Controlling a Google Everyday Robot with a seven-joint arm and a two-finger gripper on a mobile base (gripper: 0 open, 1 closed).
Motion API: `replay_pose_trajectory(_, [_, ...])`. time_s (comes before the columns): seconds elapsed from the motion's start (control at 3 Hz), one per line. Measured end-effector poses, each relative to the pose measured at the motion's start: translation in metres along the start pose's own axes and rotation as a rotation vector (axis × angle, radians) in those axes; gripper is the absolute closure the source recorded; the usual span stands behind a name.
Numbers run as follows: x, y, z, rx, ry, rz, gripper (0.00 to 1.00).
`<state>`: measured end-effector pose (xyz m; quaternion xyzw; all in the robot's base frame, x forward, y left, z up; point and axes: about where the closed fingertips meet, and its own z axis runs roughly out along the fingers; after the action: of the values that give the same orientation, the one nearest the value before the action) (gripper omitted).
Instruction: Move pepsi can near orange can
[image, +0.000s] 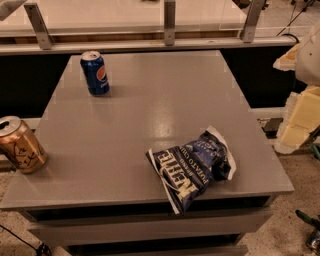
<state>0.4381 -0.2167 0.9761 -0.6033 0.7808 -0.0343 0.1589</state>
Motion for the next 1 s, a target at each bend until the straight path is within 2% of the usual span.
replay_pose_trajectory(0.33, [0.000,0.000,0.000,0.000,0.000,0.000,0.00])
replay_pose_trajectory(0.67, [-0.009,-0.011,0.009,-0.001,-0.030,-0.007,0.00])
replay_pose_trajectory(1.0, [-0.039,-0.036,0.036,-0.011,-0.096,-0.014,0.00])
